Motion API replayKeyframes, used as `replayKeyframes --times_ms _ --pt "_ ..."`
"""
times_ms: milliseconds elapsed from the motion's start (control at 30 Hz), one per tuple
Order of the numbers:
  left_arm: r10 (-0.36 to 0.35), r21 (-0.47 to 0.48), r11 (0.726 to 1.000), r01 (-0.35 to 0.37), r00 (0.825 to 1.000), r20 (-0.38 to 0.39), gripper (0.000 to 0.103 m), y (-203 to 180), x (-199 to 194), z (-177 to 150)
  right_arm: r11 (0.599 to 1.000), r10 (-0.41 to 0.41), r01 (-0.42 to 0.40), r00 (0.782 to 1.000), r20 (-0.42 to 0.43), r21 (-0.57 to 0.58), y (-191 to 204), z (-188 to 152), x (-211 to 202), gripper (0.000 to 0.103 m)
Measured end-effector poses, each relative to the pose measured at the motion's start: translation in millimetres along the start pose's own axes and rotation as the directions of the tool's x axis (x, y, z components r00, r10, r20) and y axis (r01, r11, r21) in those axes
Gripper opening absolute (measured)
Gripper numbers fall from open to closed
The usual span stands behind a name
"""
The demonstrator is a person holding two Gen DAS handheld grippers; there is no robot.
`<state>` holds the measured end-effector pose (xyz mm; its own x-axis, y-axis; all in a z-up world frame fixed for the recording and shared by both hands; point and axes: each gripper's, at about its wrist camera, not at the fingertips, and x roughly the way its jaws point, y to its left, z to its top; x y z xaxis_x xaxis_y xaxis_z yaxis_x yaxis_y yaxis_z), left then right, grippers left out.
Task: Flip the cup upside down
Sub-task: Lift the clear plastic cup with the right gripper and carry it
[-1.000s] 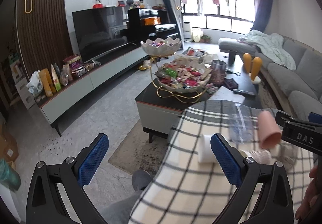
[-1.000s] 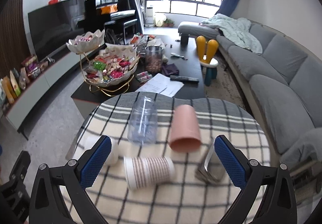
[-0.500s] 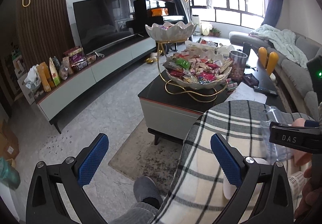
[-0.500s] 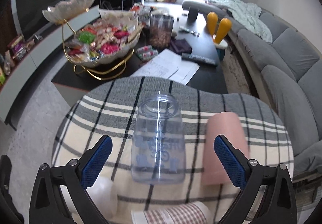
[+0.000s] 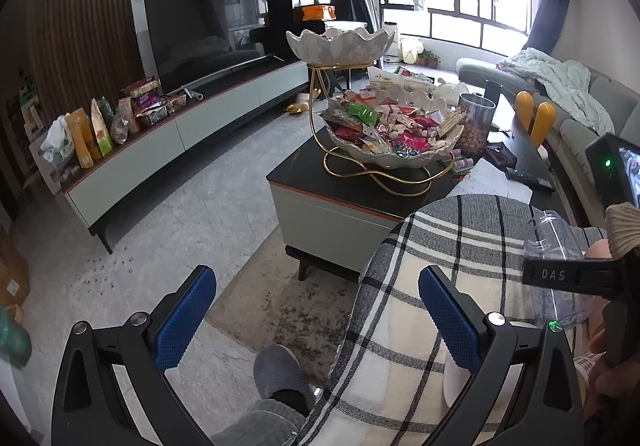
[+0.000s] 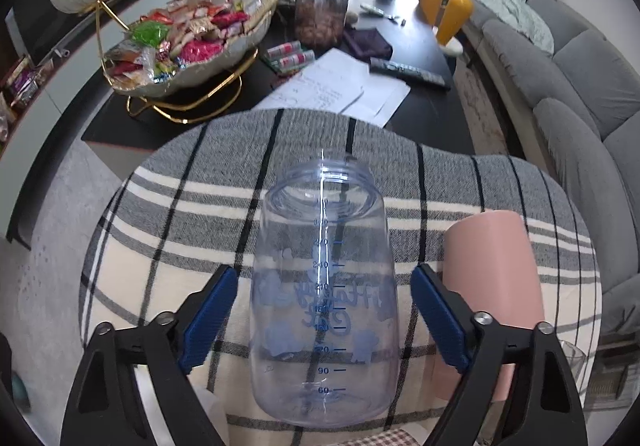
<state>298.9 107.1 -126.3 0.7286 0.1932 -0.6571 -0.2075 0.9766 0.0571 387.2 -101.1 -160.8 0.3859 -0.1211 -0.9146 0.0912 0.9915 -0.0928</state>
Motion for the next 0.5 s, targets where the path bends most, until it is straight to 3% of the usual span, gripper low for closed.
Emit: replayKeyframes --times_ms 67,200,500 --pt "-0.004 -0.001 1.0 0.004 1.0 0.0 0.103 -1 0 0 1.0 0.017 -0.016 0.999 -0.036 0.002 -1 -1 6 0.072" --pt "-0.008 -0.002 1.0 0.008 1.0 0.007 0.103 -1 -2 1 0.998 0.054 -0.053 0.998 -0.032 0.033 -8 -1 8 0.072" --pt "-0.012 -0.01 1.0 0.013 0.999 0.038 0.103 3 -21 7 0.998 0.06 -0.063 0.994 0.09 0.028 -9 3 -34 0.072"
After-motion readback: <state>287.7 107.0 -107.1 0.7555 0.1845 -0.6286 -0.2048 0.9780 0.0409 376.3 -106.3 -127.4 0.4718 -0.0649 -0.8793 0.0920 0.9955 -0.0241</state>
